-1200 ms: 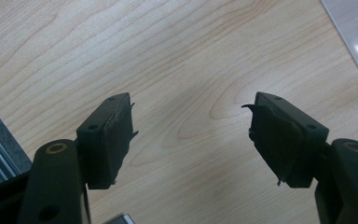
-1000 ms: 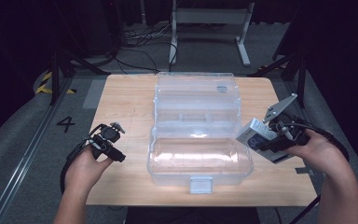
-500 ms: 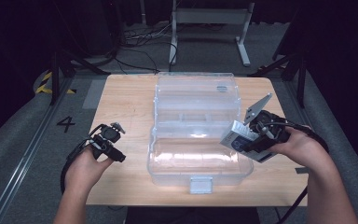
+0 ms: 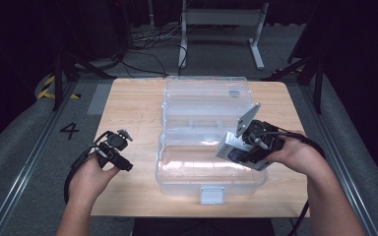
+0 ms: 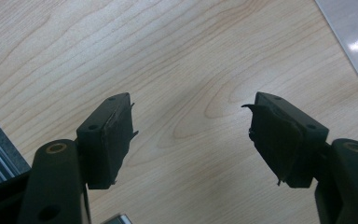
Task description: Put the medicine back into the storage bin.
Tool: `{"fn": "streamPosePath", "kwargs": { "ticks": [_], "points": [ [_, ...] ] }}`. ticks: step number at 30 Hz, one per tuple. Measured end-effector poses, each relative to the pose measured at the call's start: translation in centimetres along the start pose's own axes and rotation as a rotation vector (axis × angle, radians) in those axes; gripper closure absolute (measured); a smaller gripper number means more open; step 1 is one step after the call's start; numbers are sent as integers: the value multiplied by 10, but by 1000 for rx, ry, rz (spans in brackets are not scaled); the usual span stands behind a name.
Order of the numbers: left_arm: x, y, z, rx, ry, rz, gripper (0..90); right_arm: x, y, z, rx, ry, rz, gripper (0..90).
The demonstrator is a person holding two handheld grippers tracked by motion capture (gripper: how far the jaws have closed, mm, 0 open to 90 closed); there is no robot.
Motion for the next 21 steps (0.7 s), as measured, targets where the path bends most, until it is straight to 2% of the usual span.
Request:
{"fn": "streamPosePath", "kwargs": {
  "ticks": [1,4,9,10,17,18,20,21],
  "points": [
    [0,0,-1,-6,10,-2,301,-2,1,-2,-10,4,-7,561],
    [-1,1,-1,-6,9,-6,301,-10,8,-5,-21,-39,-2,560],
    [-1,3,0,-2,8,-9,301,-19,16,-12,-28,-62,-14,560],
    [-1,2,-1,-8,13,-11,301,-23,21,-15,-28,-83,-18,561],
    [-1,4,0,6,-2,-10,301,-33,32,-23,-45,-116,-27,561],
    [-1,4,0,4,-5,-8,301,-35,34,-23,-49,-132,-25,560],
    [-1,3,-1,-8,11,-12,301,-38,37,-26,-58,-137,-28,561],
    [-1,4,-1,1,2,-9,301,-40,39,-27,-60,-140,-30,561]
  ]
}}
Point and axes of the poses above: each handheld gripper's, and its own axes: y roughly forward along the jaws, x roughly out of its underside, z roughly to its right, the point moved 1 cm from there along y, roughly forward along the jaws, and after that the axes turned 15 degrees about x, right-handed, at the moved point
